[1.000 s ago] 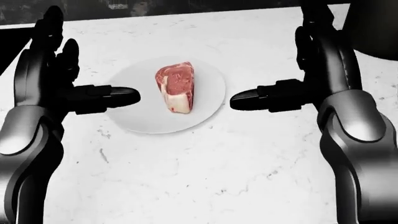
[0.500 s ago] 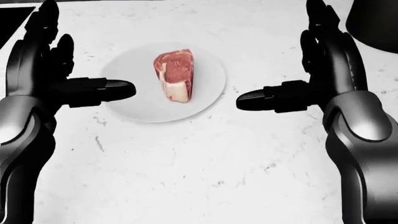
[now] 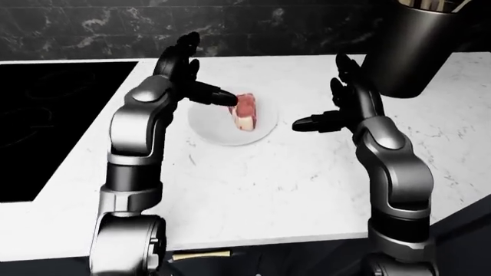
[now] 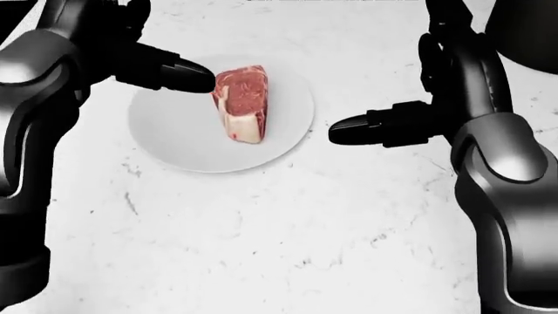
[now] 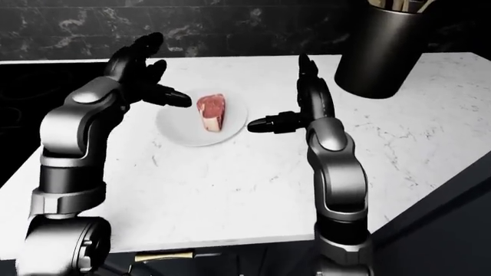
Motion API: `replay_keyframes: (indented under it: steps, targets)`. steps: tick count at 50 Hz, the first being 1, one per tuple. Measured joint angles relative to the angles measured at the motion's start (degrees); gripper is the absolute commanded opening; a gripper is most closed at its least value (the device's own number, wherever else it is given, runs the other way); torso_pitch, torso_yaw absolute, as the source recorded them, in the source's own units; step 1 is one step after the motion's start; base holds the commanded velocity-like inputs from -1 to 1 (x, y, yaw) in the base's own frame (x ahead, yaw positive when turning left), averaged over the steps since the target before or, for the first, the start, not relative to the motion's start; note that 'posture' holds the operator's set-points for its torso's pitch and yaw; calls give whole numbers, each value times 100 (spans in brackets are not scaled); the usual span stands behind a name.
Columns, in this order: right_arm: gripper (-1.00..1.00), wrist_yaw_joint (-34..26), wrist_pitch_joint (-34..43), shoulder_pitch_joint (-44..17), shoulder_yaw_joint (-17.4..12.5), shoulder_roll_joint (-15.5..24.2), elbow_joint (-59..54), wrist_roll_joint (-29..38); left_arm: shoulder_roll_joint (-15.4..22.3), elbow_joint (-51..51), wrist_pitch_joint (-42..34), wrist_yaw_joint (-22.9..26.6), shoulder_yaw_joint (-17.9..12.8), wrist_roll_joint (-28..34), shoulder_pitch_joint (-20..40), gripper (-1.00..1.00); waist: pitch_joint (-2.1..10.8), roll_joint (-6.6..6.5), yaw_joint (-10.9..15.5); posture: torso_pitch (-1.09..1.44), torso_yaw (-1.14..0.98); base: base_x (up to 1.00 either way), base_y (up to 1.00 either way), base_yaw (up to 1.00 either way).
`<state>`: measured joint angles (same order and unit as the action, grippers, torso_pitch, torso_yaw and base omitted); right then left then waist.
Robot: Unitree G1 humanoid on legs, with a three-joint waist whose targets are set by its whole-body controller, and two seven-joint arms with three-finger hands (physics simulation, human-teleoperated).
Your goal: Place the steak on the top rack of the oven.
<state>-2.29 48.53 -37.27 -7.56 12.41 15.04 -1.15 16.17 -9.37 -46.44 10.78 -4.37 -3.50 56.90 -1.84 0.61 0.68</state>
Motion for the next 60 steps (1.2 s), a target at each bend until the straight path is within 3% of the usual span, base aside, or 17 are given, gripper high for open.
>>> replay_keyframes:
  steps: [12, 48, 60]
  targets:
    - [100, 3, -24, 83, -27, 14, 96, -47, -299, -1574, 807, 606, 70, 544, 733, 100, 4, 54, -15, 0, 0, 0, 0, 0]
    - [100, 17, -147, 144, -17, -21, -2, -30, -524, -961, 1246, 1309, 183, 925, -217, 100, -10, 75, -7, 0, 0, 0, 0, 0]
    - [100, 76, -219, 287, 20, -96, 14, -22, -467, -1073, 1532, 1035, 76, 871, -97, 100, 9, 56, -8, 0, 0, 0, 0, 0]
